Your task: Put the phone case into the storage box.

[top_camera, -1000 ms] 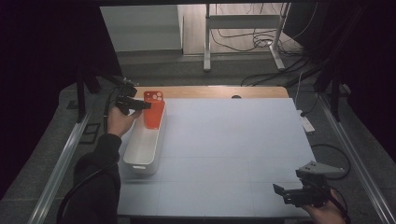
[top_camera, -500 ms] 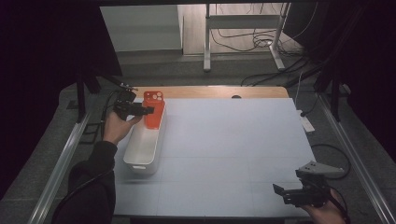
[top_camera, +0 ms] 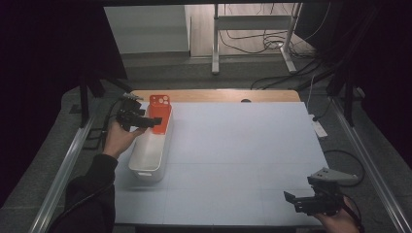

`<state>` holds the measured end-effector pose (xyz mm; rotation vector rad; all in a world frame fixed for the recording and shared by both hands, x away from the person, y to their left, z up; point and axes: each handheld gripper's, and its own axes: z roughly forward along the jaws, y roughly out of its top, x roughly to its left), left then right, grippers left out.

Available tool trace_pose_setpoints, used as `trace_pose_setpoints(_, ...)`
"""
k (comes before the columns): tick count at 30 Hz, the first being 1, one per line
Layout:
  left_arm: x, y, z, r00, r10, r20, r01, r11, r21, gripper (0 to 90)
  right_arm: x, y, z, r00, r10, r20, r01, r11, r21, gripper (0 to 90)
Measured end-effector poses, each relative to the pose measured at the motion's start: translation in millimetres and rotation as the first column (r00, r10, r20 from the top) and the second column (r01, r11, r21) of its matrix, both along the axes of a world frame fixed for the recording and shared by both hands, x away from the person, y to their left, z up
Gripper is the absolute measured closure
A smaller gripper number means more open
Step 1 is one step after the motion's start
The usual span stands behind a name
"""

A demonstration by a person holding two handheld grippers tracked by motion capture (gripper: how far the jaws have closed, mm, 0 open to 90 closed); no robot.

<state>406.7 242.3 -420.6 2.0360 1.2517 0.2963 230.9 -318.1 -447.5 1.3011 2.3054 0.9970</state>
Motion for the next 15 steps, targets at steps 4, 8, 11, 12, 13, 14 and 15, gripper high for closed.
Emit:
trace_pose_setpoints(4,-8.2,-2.3,0.7,1.0,-0.003,0.006,0.003,0.9998,-0.02,9.2,-0.1,0.1,0.0,1.0,0.0,0.0,0.0,1.0,0.0,0.0)
trace_pose_setpoints(8,-15.7,-5.6,0.6,0.9996,-0.028,0.007,0.029,0.9989,-0.036,7.9,-0.1,0.2,0.1,1.0,0.0,0.0,0.0,1.0,-0.001,0.0)
trace_pose_setpoints(11,-22.5,-10.8,-0.2,0.9983,-0.058,0.007,0.058,0.9977,-0.036,6.7,-0.3,0.5,0.2,1.0,0.002,-0.001,-0.002,1.0,-0.003,0.0)
trace_pose_setpoints(12,-24.4,-12.2,-0.4,0.9978,-0.065,0.011,0.065,0.9974,-0.032,6.4,-0.3,0.4,0.2,1.0,0.003,0.0,-0.003,1.0,-0.005,0.0)
trace_pose_setpoints(13,-26.4,-13.6,-0.5,0.9974,-0.07,0.013,0.071,0.9969,-0.034,6.1,-0.3,0.4,0.2,1.0,0.003,-0.001,-0.003,1.0,-0.005,0.0)
trace_pose_setpoints(14,-28.7,-15.0,-0.6,0.9967,-0.079,0.017,0.08,0.9962,-0.035,5.8,-0.3,0.5,0.2,1.0,0.003,-0.001,-0.003,1.0,-0.003,0.0)
trace_pose_setpoints(15,-30.0,-15.7,-0.6,0.9962,-0.084,0.022,0.085,0.9958,-0.033,5.6,-0.3,0.5,0.2,1.0,0.002,-0.001,-0.002,1.0,-0.003,0.0)
